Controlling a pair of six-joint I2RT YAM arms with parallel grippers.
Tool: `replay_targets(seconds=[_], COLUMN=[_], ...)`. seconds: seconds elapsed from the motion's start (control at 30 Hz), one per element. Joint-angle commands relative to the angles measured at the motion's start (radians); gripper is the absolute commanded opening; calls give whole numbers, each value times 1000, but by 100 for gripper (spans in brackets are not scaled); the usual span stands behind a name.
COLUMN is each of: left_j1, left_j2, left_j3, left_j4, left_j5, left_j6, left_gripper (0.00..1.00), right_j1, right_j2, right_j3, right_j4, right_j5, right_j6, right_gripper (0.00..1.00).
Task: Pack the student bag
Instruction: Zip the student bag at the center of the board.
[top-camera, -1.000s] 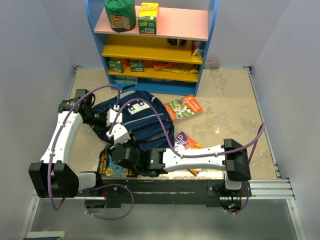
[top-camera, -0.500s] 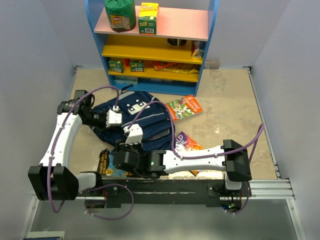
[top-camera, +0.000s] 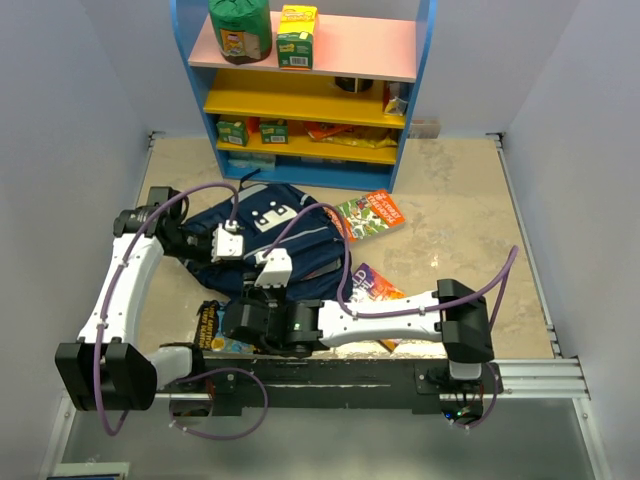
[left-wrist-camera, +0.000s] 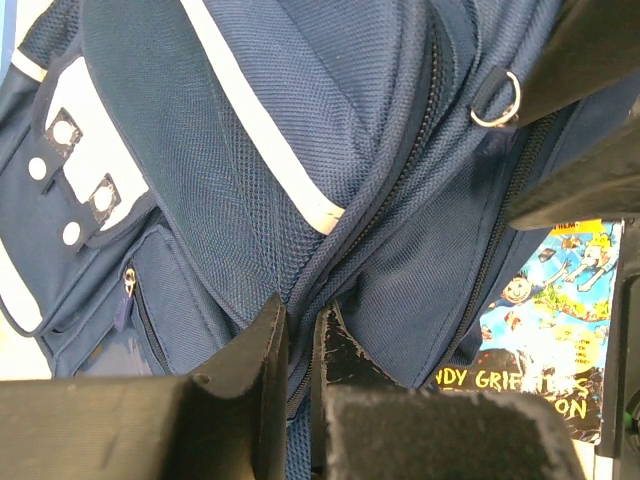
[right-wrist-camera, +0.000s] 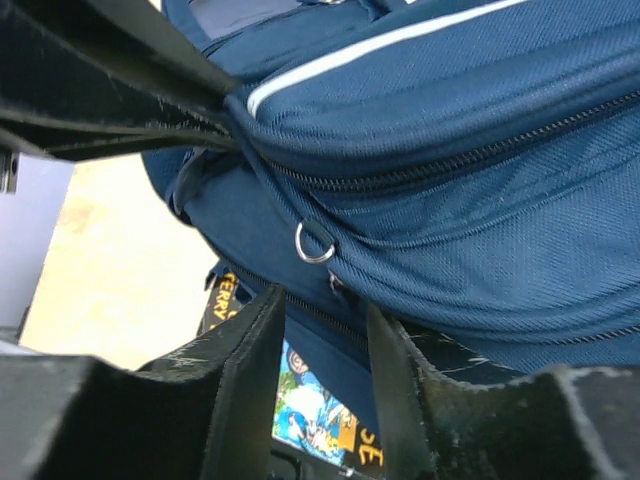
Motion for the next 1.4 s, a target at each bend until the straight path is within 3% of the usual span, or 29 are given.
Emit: replay_targets(seconds=[0.0, 0.13, 0.37, 0.57, 0.93, 1.13, 1.37], left_j1=[-5, -5, -4, -5, -5, -5, -5], left_j2=[-48, -50, -47, -13, 1, -11, -30], left_j3=[-22, -28, -47, -44, -79, -76, -108], left_j4=[-61, -59, -59, -52, 102, 135, 172], left_j5=[127, 122, 111, 108, 38, 4, -53], left_j6=[39, 40, 53, 60, -36, -56, -61], left_gripper=[0, 0, 0, 0, 0, 0, 0], right_j1=[-32, -40, -40, -31, -6, 9, 14], right_j2=[30, 59, 78, 35, -240, -286, -448], right_j3=[60, 98, 109, 68, -243, -289, -400], right_j4=[-33, -47, -170, -270, -72, -101, -138], right_j5=[152, 152, 162, 168, 9, -46, -74], right_j6=[27, 25, 126, 229, 193, 196, 210], right_gripper=[40, 33, 0, 0, 0, 0, 0])
